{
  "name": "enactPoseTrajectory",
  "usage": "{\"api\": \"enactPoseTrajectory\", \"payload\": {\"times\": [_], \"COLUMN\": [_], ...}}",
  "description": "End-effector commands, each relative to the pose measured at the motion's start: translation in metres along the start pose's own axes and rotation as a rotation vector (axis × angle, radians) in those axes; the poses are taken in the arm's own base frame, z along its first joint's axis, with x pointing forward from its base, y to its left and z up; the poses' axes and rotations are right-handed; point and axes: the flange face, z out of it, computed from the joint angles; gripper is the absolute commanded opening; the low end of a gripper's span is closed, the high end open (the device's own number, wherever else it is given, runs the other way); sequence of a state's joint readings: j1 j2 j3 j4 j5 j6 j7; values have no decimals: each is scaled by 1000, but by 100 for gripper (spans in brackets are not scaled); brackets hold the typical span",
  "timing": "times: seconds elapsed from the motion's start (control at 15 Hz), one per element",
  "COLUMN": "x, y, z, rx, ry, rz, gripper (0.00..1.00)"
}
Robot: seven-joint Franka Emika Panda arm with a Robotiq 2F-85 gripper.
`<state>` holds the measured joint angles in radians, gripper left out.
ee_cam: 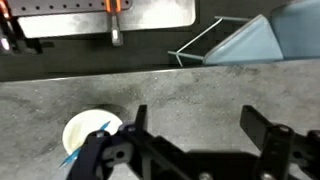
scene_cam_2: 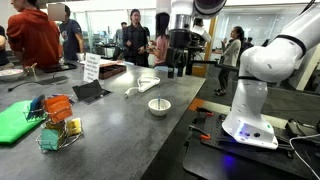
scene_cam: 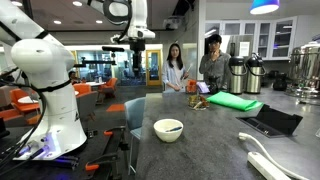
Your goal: Place the pen on counter
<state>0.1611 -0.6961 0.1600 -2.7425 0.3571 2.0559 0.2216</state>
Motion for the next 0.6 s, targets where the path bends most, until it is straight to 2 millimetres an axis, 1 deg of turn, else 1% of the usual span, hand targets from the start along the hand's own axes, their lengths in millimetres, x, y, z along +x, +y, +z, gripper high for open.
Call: {"api": "enactPoseTrajectory", "payload": {"times": [0.0,0.13,0.53], "x": [46,68,129], "y": [10,23,67], "z": [4,12,54], "rx": [-75,-103,-153], "ry": [57,90,159], "rz": [169,278,610], "gripper": [100,100,100]}}
